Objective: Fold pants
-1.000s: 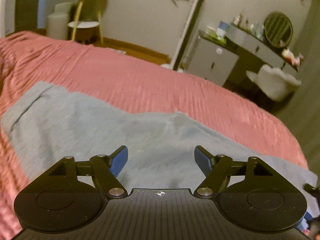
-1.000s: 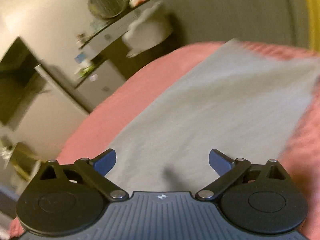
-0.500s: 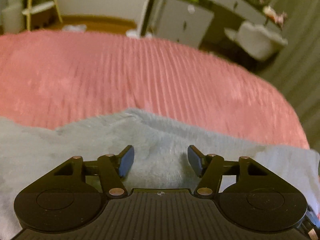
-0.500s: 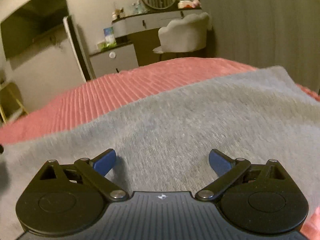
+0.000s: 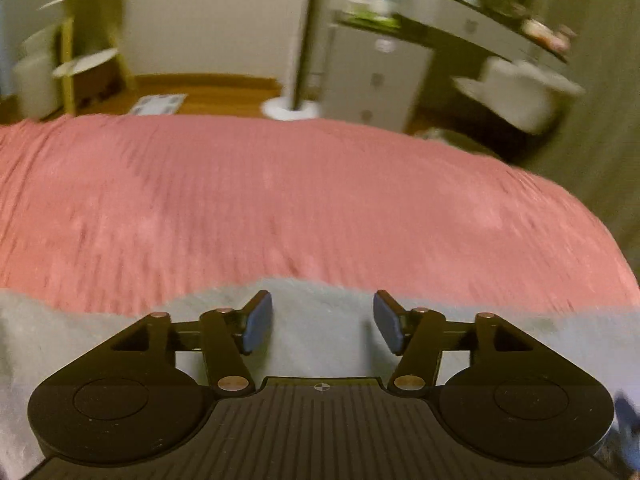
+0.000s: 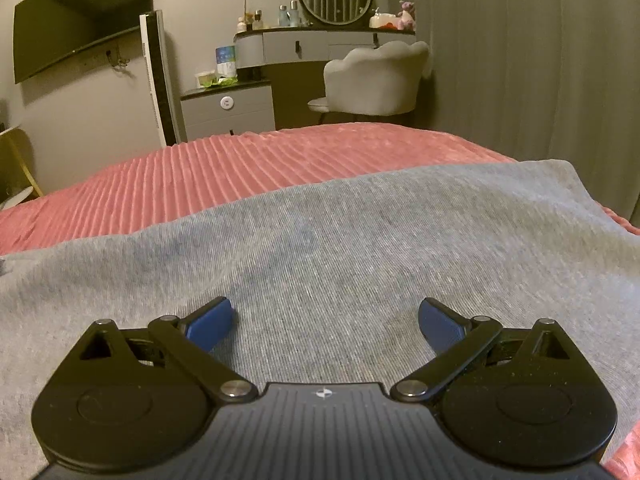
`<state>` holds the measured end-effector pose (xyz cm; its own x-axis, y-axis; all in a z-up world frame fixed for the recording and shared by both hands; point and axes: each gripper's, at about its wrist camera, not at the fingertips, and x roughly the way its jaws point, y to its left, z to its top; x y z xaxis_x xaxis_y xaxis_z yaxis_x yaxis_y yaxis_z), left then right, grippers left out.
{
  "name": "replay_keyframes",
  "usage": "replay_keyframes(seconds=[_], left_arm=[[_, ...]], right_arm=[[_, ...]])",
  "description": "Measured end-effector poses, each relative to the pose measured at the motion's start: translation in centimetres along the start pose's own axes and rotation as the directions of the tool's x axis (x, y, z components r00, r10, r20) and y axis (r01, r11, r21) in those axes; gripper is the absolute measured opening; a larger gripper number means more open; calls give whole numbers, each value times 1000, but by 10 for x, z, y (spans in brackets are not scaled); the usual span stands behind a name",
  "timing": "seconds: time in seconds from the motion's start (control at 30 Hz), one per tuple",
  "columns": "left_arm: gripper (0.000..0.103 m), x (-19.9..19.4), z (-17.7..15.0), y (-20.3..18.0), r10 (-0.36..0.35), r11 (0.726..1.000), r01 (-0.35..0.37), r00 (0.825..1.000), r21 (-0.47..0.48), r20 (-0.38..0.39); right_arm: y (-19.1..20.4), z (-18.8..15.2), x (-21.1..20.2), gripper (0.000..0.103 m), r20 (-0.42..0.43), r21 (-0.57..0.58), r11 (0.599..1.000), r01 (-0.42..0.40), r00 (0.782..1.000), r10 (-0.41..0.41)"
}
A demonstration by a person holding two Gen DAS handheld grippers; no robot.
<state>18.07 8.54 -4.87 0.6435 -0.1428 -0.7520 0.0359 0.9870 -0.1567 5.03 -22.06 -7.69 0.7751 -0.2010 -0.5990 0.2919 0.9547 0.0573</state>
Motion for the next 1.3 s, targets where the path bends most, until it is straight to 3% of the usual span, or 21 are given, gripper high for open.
replay_keyframes(seconds=[0.1, 0.17, 0.3, 0.5, 0.6, 0.73, 0.83, 0.87, 0.93, 1.0, 1.1, 1.2, 1.3], left_arm=[[61, 13, -9, -11, -1, 999, 3, 998, 42, -55], [58, 24, -10, -12, -4, 1000, 4, 994, 2, -111], [60, 22, -12, -24, -96, 995, 95, 989, -10, -116], [64, 18, -30, -65, -155, 979, 169, 980, 112, -123], [65, 42, -32, -79, -66, 980, 87, 991, 180, -118], [70, 63, -23, -85, 16, 989, -9, 999, 148, -47], [64, 65, -15, -95, 144, 977, -139, 989, 162, -22], [64, 62, -14, -97, 114, 983, -107, 993, 147, -37], [66, 52, -20, -101, -36, 993, 43, 998, 114, -56], [70, 48, -27, -108, -73, 990, 82, 994, 117, -80], [73, 56, -32, -119, -52, 983, 66, 995, 170, -85], [72, 66, -33, -132, -55, 985, 68, 995, 158, -82], [78, 75, -35, -146, 19, 968, -10, 999, 252, -33]], right_arm=[[-2, 1, -1, 100, -8, 12, 1000, -11, 1000, 11], [-3, 2, 0, 100, -12, 16, 1000, -17, 1000, 18], [-6, 3, 1, 100, -9, 29, 999, -28, 1000, 28], [-5, 4, 2, 100, -14, 17, 1000, -22, 1000, 23], [-6, 5, 1, 100, -16, 24, 999, -27, 999, 27], [-5, 4, 1, 100, -19, 17, 999, -29, 999, 29], [-4, 4, 1, 100, -20, 10, 1000, -26, 999, 26], [-5, 4, 1, 100, -20, 13, 1000, -28, 999, 28], [-6, 4, 1, 100, -19, 25, 999, -33, 999, 33], [-7, 5, 1, 100, -18, 36, 999, -34, 999, 35], [-7, 5, 1, 100, -20, 43, 998, -37, 999, 38], [-9, 6, 0, 100, -20, 57, 997, -44, 999, 46], [-8, 6, 1, 100, -21, 57, 998, -38, 999, 40]])
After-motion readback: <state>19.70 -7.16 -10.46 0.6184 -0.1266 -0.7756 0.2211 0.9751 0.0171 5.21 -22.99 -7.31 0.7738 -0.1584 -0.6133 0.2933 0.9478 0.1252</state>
